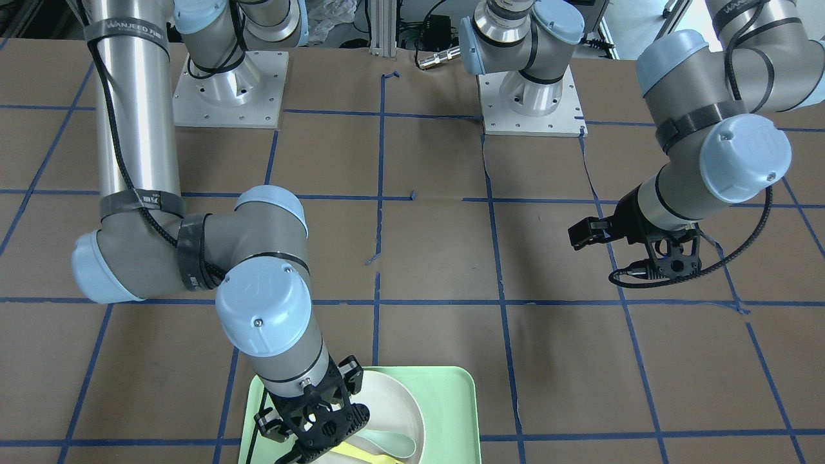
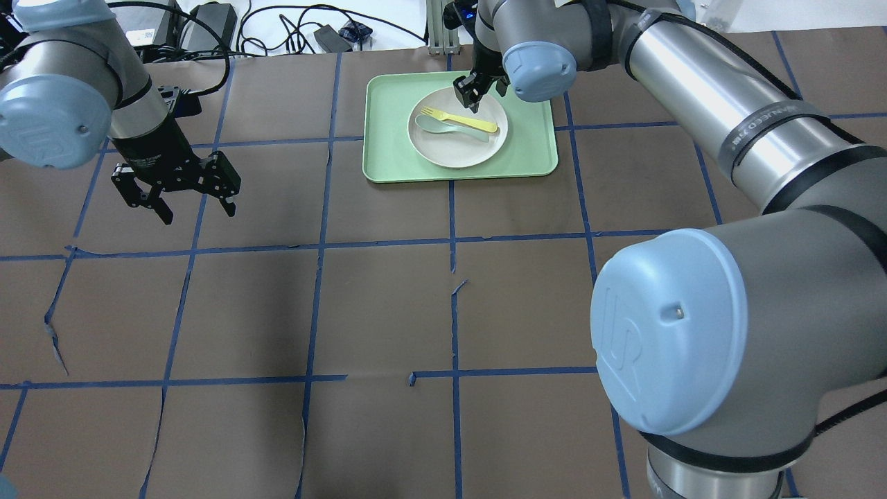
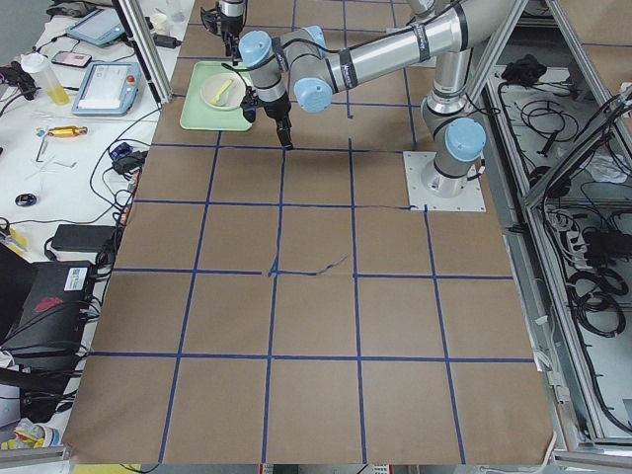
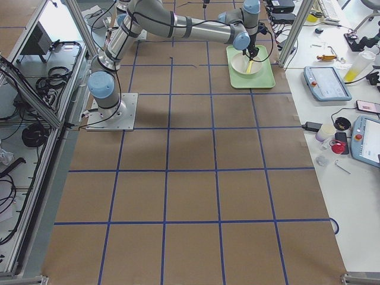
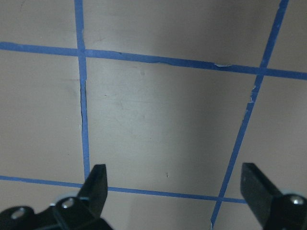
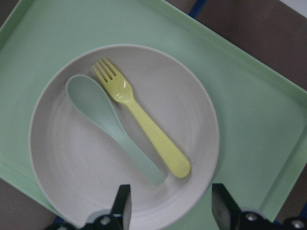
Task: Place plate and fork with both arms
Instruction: 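Lower the right gripper toward the yellow fork on the plate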
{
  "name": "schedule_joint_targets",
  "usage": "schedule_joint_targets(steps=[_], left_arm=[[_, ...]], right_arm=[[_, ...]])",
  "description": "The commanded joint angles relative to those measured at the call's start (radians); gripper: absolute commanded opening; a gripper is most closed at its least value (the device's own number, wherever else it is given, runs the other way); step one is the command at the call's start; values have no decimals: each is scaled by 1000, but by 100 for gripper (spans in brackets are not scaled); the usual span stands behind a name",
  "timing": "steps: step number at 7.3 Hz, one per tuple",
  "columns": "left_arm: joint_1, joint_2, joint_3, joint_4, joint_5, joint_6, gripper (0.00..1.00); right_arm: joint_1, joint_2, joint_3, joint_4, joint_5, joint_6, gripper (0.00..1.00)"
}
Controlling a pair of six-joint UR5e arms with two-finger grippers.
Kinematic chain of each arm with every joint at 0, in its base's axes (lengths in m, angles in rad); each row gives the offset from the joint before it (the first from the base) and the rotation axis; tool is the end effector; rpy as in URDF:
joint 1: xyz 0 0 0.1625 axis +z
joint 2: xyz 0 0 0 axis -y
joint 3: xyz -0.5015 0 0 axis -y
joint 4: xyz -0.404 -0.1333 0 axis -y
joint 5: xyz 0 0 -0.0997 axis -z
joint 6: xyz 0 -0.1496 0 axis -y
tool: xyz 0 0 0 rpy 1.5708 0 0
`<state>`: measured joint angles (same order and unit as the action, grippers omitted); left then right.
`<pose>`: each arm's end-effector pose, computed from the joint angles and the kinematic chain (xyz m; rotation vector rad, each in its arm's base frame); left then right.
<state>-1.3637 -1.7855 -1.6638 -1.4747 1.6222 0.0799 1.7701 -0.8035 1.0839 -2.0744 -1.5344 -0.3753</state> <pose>-0.0082 -0.5719 0.3631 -0.1888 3.0971 0.3375 0.3076 -0.8221 0.2879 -0.8860 2.9762 -0.3516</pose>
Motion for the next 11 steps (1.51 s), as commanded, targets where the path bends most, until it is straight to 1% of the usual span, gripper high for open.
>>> schedule_joint_targets(steps=[1,3,4,6,7,11], left_arm=[[0,3,-4,2,1,0,100],[2,2,-4,4,1,0,100],[2,-2,-4,4,1,0,100],[3,-3,-17,22,1,0,100],[3,0,-33,46,1,1,100],[3,0,-47,56,2,1,100]], right_arm=[[0,88,-88,-32,17,-13,69],[0,138,-125,-38,31,-19,67],[0,144,-124,-39,33,-23,64],[0,155,-124,-41,36,-27,63],[0,167,-124,-42,52,-28,63],[0,197,-124,-78,56,-54,63]])
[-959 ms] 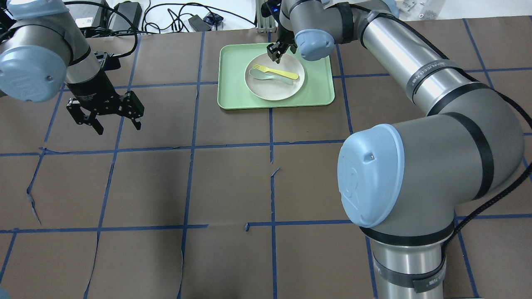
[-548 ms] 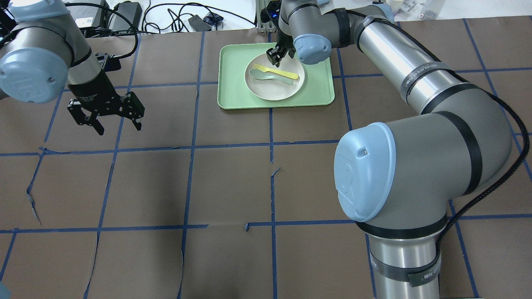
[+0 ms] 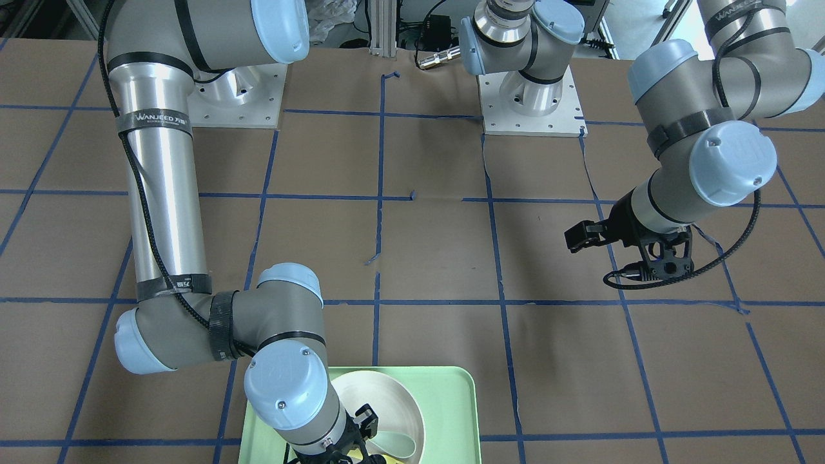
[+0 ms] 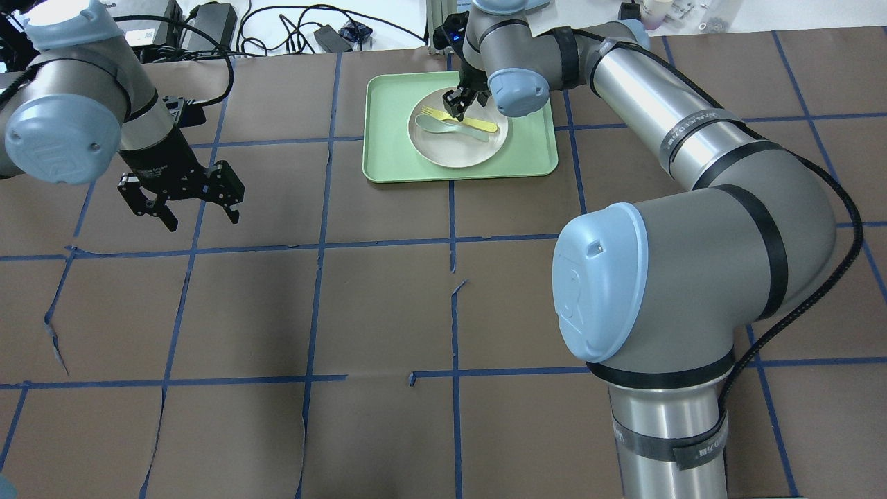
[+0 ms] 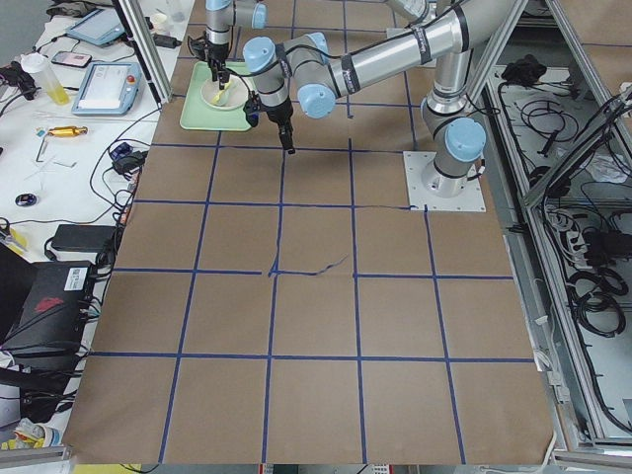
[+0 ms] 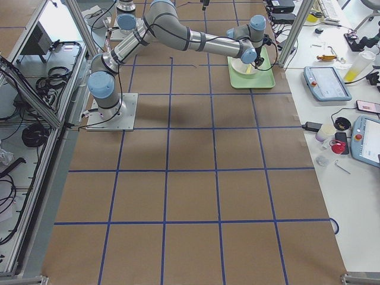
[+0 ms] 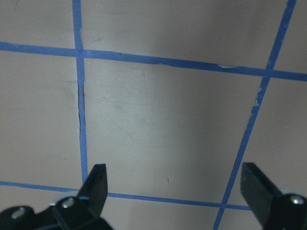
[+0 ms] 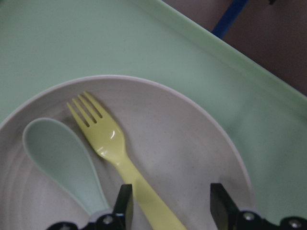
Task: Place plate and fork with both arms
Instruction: 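Lower the right gripper toward the yellow fork on the plate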
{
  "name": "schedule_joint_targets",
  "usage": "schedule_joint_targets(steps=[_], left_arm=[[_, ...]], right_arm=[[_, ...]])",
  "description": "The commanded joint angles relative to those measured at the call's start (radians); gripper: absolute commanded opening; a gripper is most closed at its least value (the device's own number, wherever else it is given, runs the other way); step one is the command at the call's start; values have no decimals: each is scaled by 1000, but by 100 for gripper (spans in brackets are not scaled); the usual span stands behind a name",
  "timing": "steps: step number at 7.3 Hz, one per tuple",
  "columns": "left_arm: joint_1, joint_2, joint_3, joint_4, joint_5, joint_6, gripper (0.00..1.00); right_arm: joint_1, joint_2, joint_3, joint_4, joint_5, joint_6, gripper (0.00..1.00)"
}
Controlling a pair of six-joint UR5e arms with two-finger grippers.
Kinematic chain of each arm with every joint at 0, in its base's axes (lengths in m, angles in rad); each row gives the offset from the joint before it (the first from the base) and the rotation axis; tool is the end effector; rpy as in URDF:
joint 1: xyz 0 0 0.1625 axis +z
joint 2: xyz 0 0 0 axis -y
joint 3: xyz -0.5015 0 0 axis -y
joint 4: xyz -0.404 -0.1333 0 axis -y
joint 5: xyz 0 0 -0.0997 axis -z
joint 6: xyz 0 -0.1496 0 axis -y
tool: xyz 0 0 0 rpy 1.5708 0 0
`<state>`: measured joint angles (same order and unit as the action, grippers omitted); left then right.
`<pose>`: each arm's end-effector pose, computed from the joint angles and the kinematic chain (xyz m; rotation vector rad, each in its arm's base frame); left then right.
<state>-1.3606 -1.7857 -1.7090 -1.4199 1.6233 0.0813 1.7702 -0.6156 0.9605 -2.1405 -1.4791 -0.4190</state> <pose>-0.0072 -0.5677 0.3464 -0.1916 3.0965 0.3232 0.3263 -0.8727 0.1925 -0.9446 2.9050 -0.3581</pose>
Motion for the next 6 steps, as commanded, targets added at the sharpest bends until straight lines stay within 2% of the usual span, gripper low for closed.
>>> schedule_joint_targets(steps=[1,3,4,6], left_arm=[[-2,0,-6,1,0,0,100],[0,0,-6,7,44,0,100],[0,0,-9,10,44,0,100],[0,0,-11,10,44,2,100]], right_arm=[[0,11,0,-18,0,-17,60],[0,11,1,-18,0,-17,57],[0,8,6,-16,-1,-20,24],[0,-6,26,-10,-1,-29,0]])
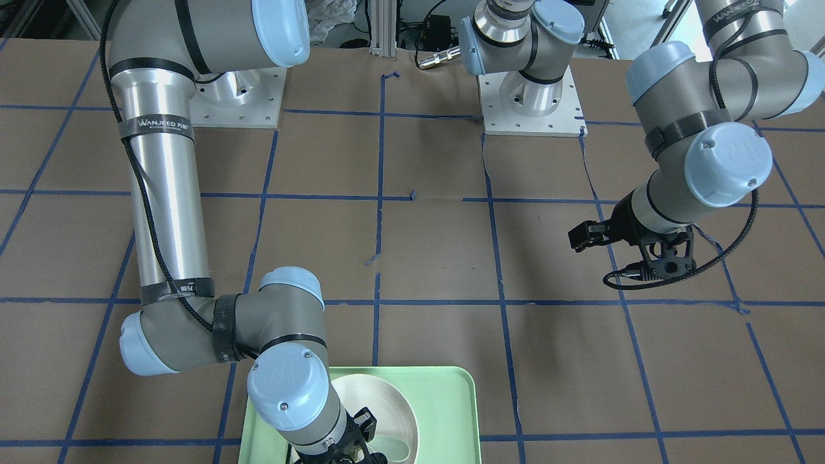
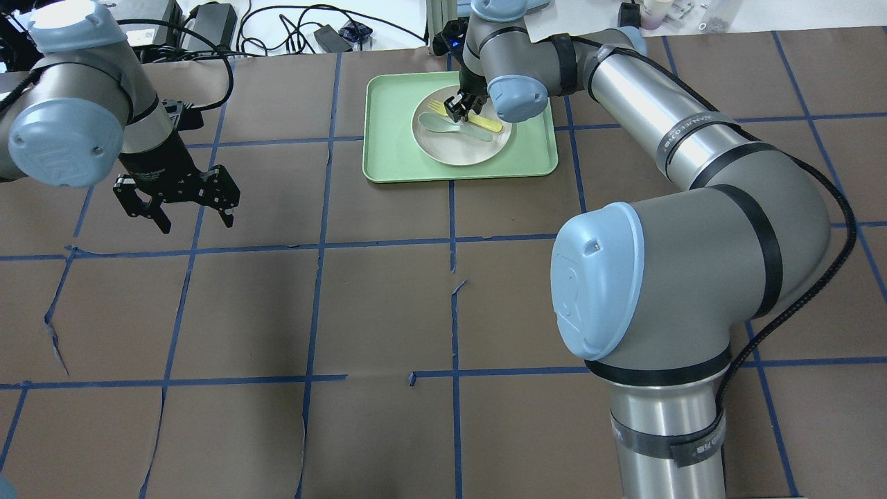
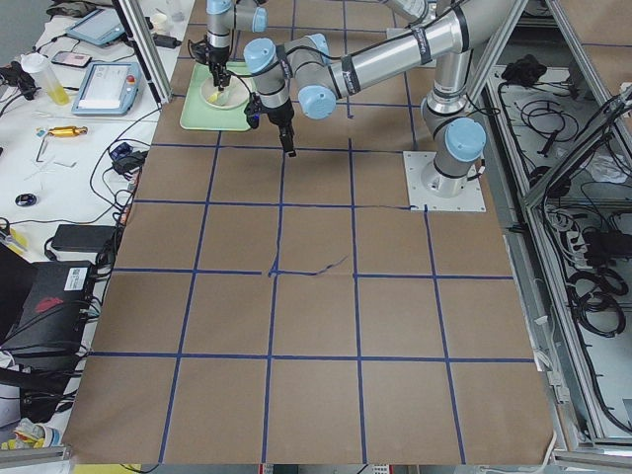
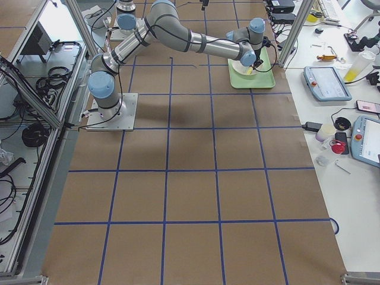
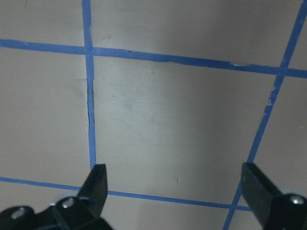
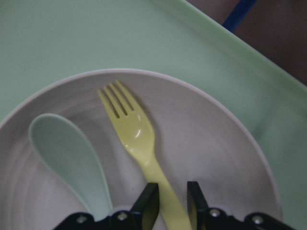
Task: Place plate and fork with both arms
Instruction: 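Lower the right gripper toward the yellow fork on the plate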
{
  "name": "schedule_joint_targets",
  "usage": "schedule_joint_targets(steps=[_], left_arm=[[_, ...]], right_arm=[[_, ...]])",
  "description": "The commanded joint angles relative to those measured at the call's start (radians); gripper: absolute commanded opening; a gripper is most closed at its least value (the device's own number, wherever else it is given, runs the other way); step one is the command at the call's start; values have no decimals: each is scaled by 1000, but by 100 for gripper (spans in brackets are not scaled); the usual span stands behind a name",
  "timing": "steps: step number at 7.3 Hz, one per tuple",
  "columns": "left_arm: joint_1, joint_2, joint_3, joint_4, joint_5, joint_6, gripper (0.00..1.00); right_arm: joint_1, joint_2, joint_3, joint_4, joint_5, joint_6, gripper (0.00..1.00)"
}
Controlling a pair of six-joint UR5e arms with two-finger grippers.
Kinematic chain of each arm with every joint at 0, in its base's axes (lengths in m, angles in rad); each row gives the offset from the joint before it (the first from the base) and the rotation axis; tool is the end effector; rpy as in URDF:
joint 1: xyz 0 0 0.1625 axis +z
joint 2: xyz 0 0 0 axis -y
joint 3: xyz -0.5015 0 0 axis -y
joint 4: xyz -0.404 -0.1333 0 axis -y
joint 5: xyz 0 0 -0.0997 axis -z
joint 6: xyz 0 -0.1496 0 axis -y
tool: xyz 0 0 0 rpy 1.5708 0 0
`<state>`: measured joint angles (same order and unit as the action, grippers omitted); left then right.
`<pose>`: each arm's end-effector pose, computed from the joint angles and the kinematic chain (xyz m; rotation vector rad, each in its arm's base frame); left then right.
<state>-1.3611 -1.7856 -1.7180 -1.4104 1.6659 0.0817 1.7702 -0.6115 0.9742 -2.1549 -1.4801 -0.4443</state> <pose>-0.0015 -0.5653 0.3435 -0.1810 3.0544 0.3273 0.3258 -0.8710 0.1836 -0.9821 2.8967 -0.3544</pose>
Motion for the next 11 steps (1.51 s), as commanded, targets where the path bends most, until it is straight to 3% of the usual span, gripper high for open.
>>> schedule_joint_targets(steps=[1,5,6,7,9,10,11], left_arm=[[0,-2,-2,1,3,1,100],[0,-2,-2,2,3,1,100],[0,-2,-2,2,5,1,100],[0,0,-2,2,5,1,100],[-1,0,-3,1,15,1,100],[0,0,-2,1,17,1,100],[0,-2,-3,1,17,1,100]], right_arm=[[0,-25,15,10,0,-1,0],[0,-74,52,46,-23,22,0],[0,-68,51,40,-8,18,14],[0,-63,47,12,-5,13,72],[0,-28,34,-34,9,13,85],[0,-25,34,-34,9,0,100],[0,-25,37,-33,9,-1,100]])
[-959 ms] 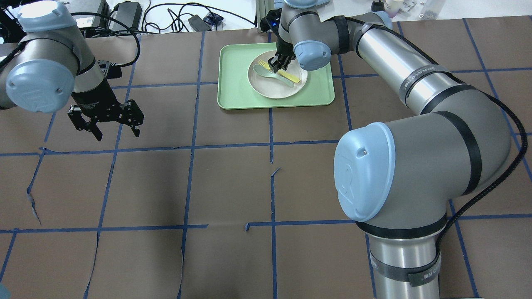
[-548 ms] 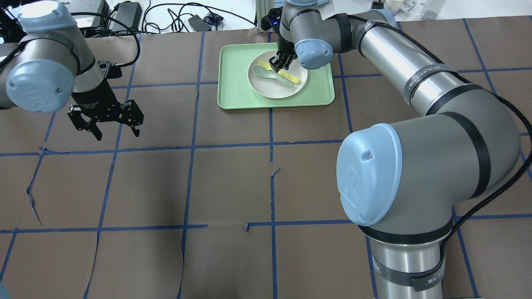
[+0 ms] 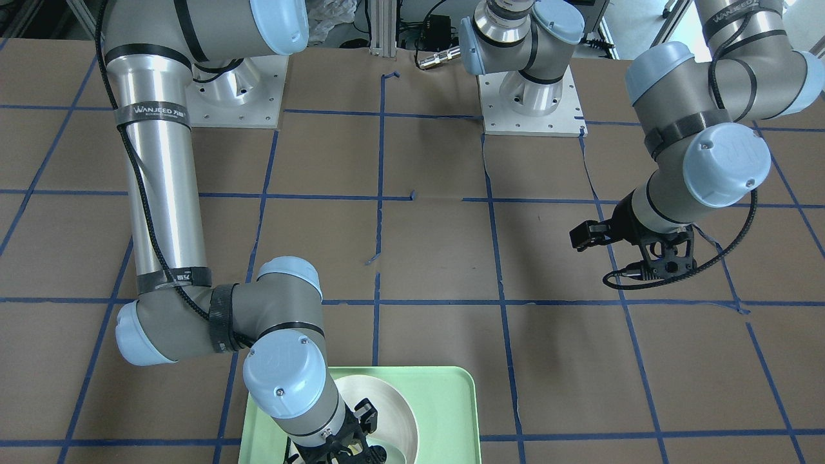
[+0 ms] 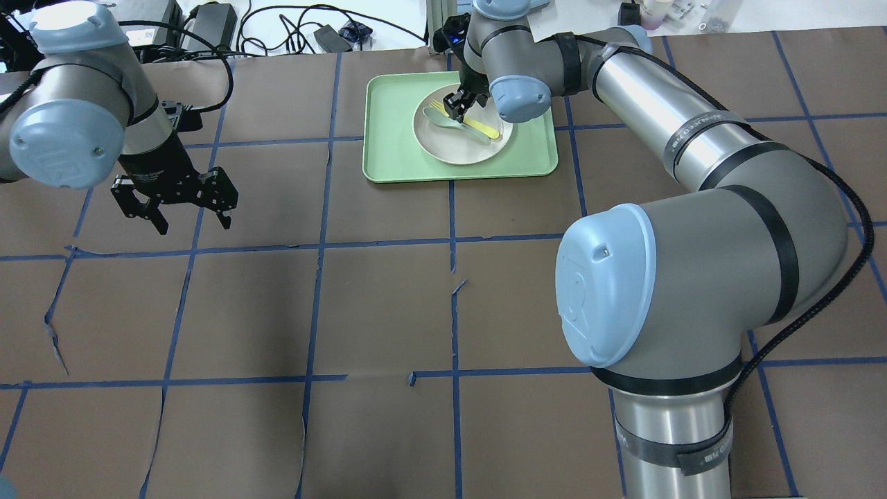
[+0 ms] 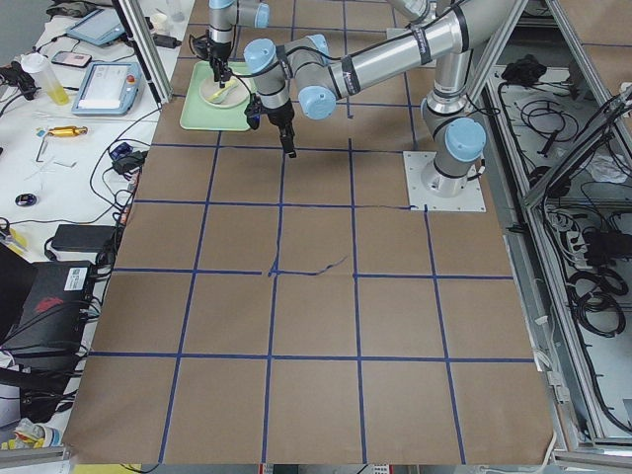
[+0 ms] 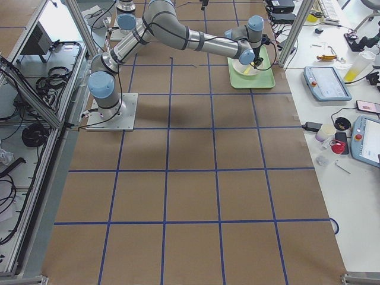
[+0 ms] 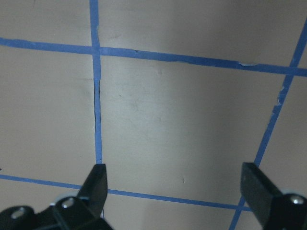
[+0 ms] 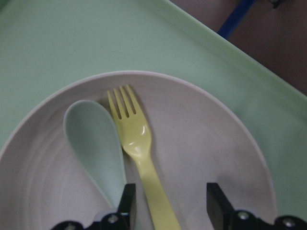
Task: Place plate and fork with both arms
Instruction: 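Close the right gripper on the yellow fork handle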
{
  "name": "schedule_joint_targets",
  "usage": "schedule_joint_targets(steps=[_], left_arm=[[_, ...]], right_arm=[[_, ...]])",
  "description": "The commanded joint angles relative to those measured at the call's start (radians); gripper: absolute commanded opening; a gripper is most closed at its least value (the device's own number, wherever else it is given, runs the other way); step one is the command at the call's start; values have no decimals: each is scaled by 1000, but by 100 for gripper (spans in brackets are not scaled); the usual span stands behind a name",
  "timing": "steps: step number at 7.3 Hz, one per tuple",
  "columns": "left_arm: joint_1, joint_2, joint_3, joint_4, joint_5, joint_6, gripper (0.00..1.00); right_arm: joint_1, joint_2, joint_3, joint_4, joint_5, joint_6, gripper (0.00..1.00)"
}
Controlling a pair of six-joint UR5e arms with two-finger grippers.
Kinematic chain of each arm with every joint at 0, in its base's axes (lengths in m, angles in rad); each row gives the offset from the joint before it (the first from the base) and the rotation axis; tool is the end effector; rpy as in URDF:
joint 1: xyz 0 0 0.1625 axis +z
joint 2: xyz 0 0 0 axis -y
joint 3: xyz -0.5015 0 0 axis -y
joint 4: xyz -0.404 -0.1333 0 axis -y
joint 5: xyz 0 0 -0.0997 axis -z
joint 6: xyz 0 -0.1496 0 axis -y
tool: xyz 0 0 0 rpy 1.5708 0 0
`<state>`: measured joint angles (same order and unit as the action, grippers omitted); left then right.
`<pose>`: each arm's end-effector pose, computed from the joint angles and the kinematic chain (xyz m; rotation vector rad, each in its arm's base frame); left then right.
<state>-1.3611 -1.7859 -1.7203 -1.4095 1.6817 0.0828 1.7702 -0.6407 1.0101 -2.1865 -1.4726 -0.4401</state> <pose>0.0007 -0.5643 0.3426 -0.1758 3.0389 0.3318 0.3256 -0.8644 0.1963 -0.9760 2.8887 -0.3927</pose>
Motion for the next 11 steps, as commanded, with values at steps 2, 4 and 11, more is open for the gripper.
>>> schedule_joint_targets(steps=[2,4,11], left_arm=[[0,0,-15,18,3,0,100],[2,0,-15,20,3,0,100],[2,2,-22,35,3,-2,100]], right_arm=[[0,7,4,13,2,-40,99],[-2,4,-2,13,-2,-60,67],[-6,-7,-11,18,-12,-91,70]])
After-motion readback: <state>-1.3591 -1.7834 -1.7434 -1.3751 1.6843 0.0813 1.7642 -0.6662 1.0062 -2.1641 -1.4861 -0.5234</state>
